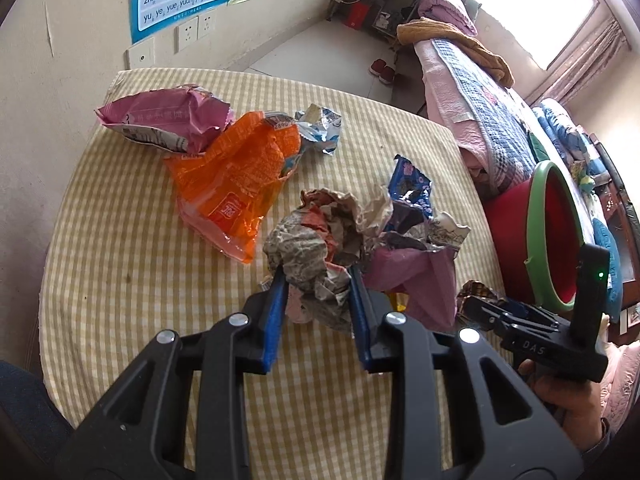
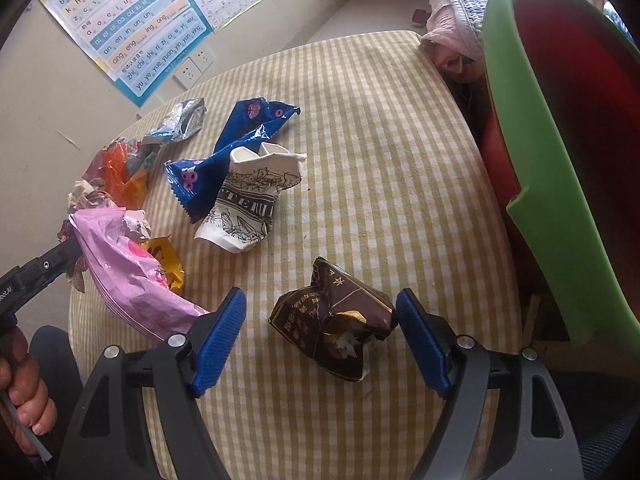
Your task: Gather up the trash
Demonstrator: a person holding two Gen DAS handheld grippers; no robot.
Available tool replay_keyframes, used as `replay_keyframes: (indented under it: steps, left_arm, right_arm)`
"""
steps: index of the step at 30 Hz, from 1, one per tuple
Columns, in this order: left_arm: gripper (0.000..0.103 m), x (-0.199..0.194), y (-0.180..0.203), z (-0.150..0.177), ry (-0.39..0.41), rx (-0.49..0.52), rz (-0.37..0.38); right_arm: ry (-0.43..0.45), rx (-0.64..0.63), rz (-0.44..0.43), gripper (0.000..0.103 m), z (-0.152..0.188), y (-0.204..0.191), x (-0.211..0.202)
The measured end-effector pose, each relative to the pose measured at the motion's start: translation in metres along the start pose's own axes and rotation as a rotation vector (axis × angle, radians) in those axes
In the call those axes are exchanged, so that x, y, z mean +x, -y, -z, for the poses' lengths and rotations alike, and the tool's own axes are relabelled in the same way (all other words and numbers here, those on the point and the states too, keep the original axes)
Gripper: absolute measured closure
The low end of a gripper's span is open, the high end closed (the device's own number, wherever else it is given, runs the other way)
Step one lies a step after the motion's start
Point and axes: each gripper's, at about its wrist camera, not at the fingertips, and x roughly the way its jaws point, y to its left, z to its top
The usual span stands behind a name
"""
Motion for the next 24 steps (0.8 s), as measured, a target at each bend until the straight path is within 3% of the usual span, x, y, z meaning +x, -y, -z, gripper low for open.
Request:
replay_keyframes:
  steps: [1, 2, 10, 17, 24]
  left_arm:
    - [0.074, 0.000, -0.002, 0.001, 0.002, 0.001, -0.018]
    - [0.075, -0.002, -0.004, 0.002, 0.008, 0.008, -0.036]
    - [0.076, -0.023, -0.017, 0.004, 0.061, -0.033, -0.007]
    - [0.076, -0.046, -0.022, 0.001, 0.110, -0.033, -0.035]
    - [0.076, -0.066, -0.012, 0.003, 0.139, -0.024, -0.006]
  right_arm:
    - [-0.004, -0.002, 0.004, 0.049, 0.000, 0.000, 0.001]
    - [-0.011, -0.002, 0.005, 0.051, 0.001, 0.000, 0.002]
    - [-0.002, 0.014, -0.020, 0.059, 0.001, 0.000, -0.006]
    - [0.035, -0.022, -0.019, 0.059, 0.007, -0.012, -0.023]
    - [0.101, -0.024, -0.039, 0.059, 0.012, -0.017, -0.052]
